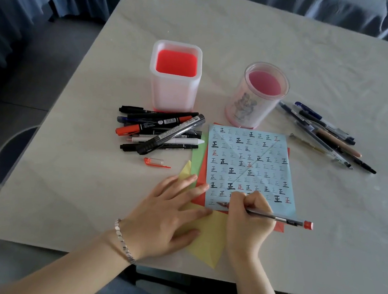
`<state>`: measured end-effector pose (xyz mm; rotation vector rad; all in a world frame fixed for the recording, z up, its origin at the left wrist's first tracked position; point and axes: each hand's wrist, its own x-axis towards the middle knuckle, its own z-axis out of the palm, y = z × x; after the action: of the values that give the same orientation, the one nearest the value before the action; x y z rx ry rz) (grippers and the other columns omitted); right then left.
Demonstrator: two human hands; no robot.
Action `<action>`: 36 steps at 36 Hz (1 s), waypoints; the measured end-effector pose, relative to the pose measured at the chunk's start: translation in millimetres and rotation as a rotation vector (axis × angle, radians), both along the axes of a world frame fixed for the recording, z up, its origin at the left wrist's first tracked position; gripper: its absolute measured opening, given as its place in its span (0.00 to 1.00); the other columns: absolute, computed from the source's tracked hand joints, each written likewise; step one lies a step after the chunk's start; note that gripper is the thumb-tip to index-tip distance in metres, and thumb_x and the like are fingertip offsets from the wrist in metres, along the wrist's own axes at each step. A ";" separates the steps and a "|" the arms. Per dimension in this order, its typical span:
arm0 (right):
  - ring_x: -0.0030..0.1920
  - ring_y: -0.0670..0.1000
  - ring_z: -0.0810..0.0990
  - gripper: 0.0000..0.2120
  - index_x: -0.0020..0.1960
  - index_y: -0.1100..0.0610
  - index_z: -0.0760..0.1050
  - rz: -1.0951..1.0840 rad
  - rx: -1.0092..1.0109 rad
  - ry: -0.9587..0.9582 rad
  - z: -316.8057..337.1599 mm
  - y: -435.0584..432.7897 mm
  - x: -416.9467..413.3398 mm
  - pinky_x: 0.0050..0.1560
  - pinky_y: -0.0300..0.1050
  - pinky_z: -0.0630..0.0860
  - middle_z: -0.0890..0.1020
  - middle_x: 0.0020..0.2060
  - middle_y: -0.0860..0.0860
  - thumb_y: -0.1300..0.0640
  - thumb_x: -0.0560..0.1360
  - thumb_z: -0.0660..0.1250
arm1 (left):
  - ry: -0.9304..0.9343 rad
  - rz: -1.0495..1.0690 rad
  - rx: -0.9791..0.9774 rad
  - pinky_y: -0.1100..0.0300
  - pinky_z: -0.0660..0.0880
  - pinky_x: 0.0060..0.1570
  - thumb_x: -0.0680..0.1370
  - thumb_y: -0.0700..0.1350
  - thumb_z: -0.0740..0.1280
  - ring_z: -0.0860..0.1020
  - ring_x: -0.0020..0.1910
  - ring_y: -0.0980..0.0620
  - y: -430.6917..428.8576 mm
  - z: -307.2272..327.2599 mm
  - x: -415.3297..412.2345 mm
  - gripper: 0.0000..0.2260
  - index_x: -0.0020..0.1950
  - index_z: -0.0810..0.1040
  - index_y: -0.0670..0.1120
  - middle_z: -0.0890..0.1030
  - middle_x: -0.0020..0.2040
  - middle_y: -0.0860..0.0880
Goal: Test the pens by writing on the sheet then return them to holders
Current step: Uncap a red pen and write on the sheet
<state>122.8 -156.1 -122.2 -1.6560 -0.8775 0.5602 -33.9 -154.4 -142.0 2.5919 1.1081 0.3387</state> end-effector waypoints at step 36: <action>0.33 0.51 0.81 0.25 0.36 0.55 0.83 0.409 -0.132 0.602 57.6 -1.7 35.3 0.33 0.39 0.76 0.85 0.35 0.57 0.32 0.63 0.66 | -0.624 0.616 -0.508 0.73 0.70 0.35 0.69 0.41 0.73 0.78 0.35 0.63 16.7 76.2 8.4 0.09 0.39 0.79 0.55 0.82 0.37 0.57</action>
<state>158.1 -157.8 -64.6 -1.3003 -0.7318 1.3421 -25.5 -137.7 -65.8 1.5042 1.4639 0.8063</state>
